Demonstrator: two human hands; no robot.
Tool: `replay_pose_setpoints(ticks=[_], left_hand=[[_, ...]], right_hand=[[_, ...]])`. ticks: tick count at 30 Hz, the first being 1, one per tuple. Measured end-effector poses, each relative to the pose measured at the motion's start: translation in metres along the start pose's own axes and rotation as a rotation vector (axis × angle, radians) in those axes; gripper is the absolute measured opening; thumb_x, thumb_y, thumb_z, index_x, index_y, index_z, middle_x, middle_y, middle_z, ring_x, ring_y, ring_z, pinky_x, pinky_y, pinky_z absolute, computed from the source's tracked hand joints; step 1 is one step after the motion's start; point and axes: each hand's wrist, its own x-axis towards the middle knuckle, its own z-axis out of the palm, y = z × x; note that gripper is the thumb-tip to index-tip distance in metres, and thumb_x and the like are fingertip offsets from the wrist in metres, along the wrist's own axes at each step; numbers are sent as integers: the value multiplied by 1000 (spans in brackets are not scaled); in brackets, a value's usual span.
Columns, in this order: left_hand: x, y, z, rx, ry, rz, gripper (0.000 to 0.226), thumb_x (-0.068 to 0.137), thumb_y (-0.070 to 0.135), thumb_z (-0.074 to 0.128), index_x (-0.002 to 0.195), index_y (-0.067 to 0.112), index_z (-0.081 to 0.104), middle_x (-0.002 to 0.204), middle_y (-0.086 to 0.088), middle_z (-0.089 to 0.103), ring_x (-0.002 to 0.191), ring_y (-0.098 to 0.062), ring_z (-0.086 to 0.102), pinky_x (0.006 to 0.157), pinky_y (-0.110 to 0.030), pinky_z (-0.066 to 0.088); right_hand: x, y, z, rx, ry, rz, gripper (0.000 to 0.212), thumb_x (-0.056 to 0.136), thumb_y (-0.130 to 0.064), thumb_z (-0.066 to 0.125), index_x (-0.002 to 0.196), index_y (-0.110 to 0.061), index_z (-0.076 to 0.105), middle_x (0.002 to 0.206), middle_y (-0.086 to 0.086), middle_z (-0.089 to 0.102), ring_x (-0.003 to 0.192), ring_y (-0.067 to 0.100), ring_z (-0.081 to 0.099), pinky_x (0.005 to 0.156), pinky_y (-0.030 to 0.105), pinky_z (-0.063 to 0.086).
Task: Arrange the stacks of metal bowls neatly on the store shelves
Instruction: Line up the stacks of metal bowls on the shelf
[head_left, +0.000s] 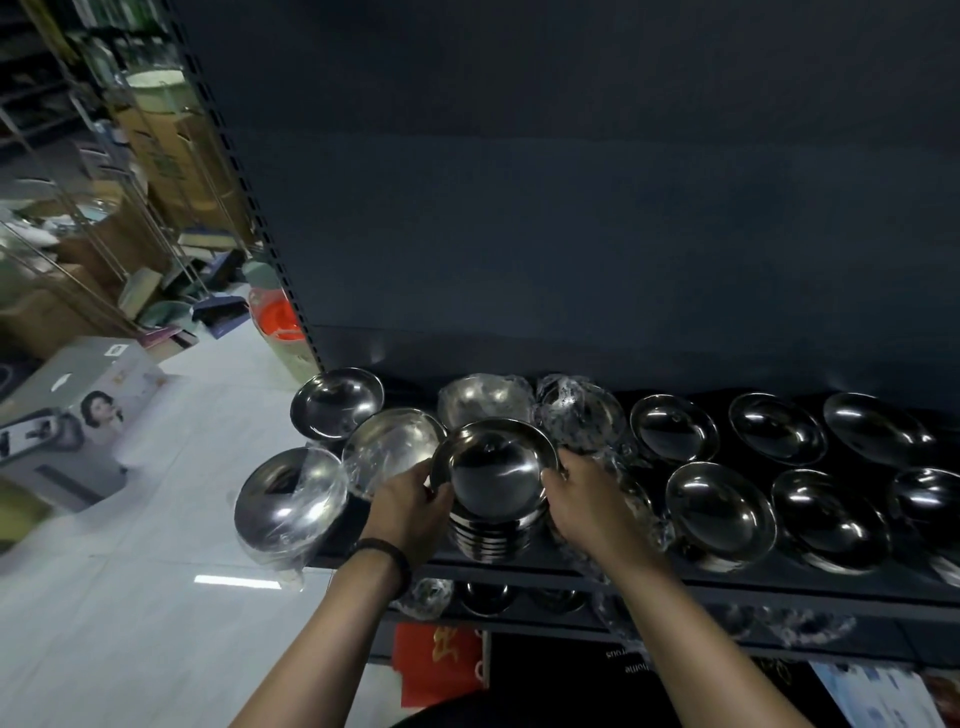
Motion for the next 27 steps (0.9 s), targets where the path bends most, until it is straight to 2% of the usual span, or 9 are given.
replay_pose_setpoints(ticks=[3,6,9,12,16,20,22,24,27], left_hand=[[0,0,0,21,13,10,8,92,20,64,90,20,72,59,2,60,55,-9,54,51,-17,36],[-1,0,0,41,28,13,9,91,25,66,92,19,72,59,6,59,55,-5,53,51,-14,35],[-1,-1,0,97,43,25,17,92,28,63,106,26,73,63,6,61,59,-11,55,51,-17,33],[-1,-1,1,91,21,2,21,94,26,63,113,26,73,64,7,61,58,-5,55,49,-11,32],[-3,-2,6,64,36,-13,22,93,25,62,113,23,73,68,3,64,65,-18,62,61,-26,43],[-3,-5,8,52,36,-16,24,94,27,63,116,23,72,74,0,68,73,-23,66,67,-29,47],[-3,-5,6,67,22,-11,27,96,33,63,120,24,70,85,-4,75,84,-26,71,72,-32,51],[-3,-3,0,84,27,-26,32,99,42,61,123,23,69,95,-8,78,98,-29,72,79,-33,51],[4,0,-15,86,47,-92,38,99,46,60,124,19,70,100,-9,80,108,-29,71,86,-31,49]], right_hand=[[3,0,0,-4,-10,9,26,104,-32,50,116,-20,70,105,0,75,98,19,68,89,38,54],[5,3,-1,-13,-46,31,29,105,-37,50,121,-21,69,110,-6,73,104,19,68,94,39,53],[6,8,0,-49,-93,53,29,107,-37,52,121,-19,70,93,-5,68,90,19,65,79,32,49],[4,11,3,-14,-75,47,27,108,-35,53,124,-22,70,80,-12,60,78,13,59,64,25,38],[2,11,5,-12,-55,43,28,109,-35,52,126,-19,68,83,-10,58,79,14,55,69,27,39],[-1,8,0,-23,-83,55,26,110,-37,51,119,-18,67,82,-9,62,73,3,57,59,22,35],[-3,8,-1,-10,-102,48,33,109,-46,48,117,-19,66,93,-3,70,84,10,66,67,26,44],[-4,10,-3,38,-73,56,42,109,-49,45,123,-17,68,110,1,75,105,21,70,85,34,52],[-4,13,-12,85,2,97,41,110,-46,46,130,-18,67,113,-3,71,107,19,65,89,33,46]])
